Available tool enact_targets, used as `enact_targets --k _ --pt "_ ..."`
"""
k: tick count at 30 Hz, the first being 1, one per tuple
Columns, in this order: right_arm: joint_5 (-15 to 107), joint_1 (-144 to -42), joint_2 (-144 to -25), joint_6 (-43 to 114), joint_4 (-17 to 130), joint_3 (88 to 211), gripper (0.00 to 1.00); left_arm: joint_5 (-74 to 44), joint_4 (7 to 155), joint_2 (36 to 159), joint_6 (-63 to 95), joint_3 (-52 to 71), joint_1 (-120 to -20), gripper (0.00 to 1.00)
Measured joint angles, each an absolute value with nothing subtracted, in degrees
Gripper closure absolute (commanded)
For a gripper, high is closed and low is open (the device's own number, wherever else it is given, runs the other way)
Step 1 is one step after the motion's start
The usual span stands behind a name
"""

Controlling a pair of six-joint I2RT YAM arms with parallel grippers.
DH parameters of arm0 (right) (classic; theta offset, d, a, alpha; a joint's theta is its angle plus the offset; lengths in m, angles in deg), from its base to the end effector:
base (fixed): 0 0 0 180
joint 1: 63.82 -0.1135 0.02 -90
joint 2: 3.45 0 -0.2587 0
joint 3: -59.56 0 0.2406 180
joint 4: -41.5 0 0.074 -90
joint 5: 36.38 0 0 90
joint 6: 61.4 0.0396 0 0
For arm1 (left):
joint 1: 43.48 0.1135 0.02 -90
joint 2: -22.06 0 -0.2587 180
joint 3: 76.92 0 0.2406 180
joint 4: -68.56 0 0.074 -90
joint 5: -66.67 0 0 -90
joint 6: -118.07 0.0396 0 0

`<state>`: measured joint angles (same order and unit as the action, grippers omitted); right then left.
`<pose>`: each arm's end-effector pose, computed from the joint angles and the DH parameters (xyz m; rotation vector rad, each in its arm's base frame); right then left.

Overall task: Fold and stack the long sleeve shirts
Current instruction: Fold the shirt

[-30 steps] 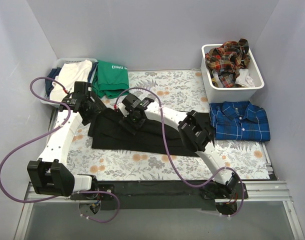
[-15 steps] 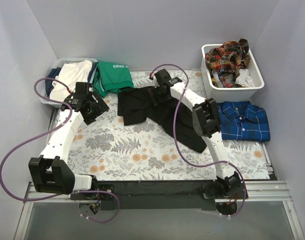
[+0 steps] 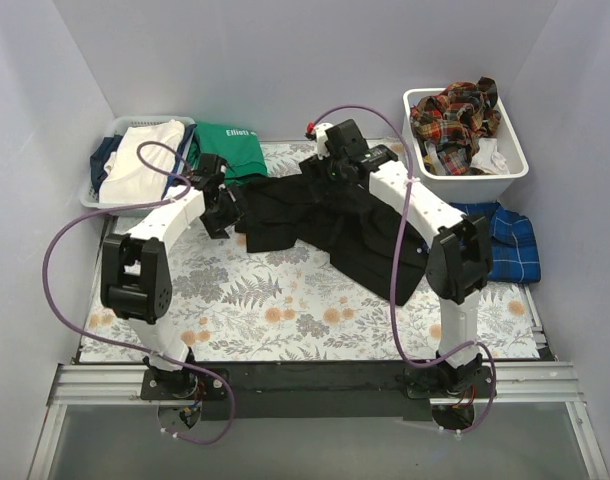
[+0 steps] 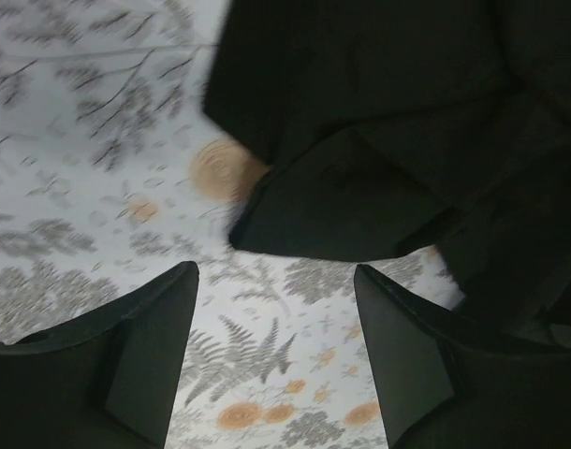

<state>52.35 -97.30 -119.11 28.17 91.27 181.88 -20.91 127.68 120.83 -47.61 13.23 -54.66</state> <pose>0.3781 0.2511 0.2970 -0.6944 2.2390 0.3141 0.3336 -0.0676 0.2280 -1.5144 2.4225 -0.4302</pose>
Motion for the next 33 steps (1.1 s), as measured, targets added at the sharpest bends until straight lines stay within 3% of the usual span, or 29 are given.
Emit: enact_targets --k 8,12,23,33 --pt "53.9 -90.7 -109.6 27.1 89.2 160.5 0.13 -21.0 125.9 134.2 -50.9 29.6 -59.4 0.34" --pt "54.2 -87.6 -108.2 25.6 89.6 149.7 0.15 -21.0 126.1 137.9 -51.6 30.9 -60.4 0.34" --pt "51.3 -88.3 -107.8 24.5 87.2 141.9 0.21 -21.0 127.5 138.9 -51.3 33.2 -60.6 0.33" --pt "45.3 -92.6 -93.3 31.6 89.6 125.9 0.23 -20.9 127.8 141.3 -50.3 36.9 -60.6 0.33"
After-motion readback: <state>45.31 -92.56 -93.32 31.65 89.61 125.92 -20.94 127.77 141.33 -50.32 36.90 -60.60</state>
